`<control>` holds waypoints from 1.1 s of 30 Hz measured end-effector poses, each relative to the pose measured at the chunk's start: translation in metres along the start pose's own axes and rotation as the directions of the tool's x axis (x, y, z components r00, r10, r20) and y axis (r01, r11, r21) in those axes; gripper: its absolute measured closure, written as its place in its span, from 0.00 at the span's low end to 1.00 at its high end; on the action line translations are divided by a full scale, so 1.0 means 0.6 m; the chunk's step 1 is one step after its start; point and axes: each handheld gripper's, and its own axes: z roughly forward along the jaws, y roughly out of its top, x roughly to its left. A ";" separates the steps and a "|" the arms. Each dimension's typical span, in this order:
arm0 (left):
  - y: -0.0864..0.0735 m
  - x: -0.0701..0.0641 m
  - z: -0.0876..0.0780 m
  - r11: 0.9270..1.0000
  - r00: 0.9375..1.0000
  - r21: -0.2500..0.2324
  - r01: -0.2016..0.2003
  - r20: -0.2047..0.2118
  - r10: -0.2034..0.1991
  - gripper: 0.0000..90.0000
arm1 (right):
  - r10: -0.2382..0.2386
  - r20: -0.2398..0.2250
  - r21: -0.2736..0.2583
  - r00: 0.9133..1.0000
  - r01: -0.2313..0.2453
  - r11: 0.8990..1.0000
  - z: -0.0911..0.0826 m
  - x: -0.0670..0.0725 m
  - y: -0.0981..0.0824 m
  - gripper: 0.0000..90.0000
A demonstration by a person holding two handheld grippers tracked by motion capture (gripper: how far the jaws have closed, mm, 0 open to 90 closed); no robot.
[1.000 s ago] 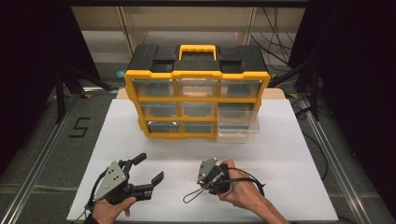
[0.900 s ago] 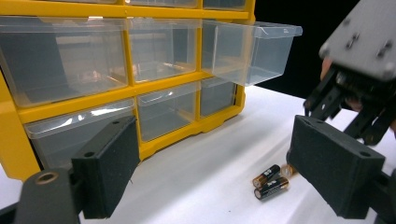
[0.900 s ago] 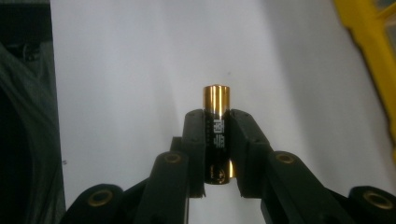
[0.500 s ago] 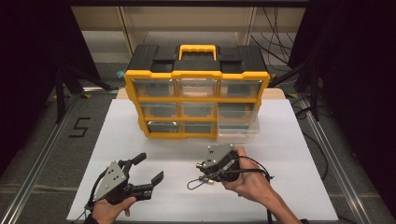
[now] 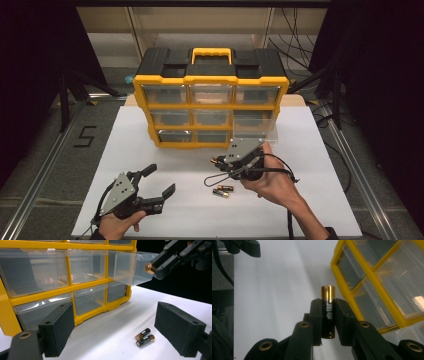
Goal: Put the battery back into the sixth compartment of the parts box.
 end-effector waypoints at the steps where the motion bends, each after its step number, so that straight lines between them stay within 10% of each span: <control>1: 0.000 0.000 0.000 1.000 1.000 0.000 0.000 0.001 0.000 0.17 | 0.004 0.009 -0.015 1.000 -0.004 1.000 -0.005 -0.006 0.001 0.85; 15: 0.000 0.000 0.000 1.000 1.000 0.001 0.001 0.000 -0.001 0.17 | 0.065 0.103 -0.105 0.993 -0.054 0.993 -0.054 -0.052 0.009 0.85; 33: 0.000 0.000 0.000 1.000 1.000 0.001 0.000 0.000 0.000 0.17 | 0.180 0.209 -0.145 0.961 -0.151 0.978 -0.083 -0.107 -0.016 0.85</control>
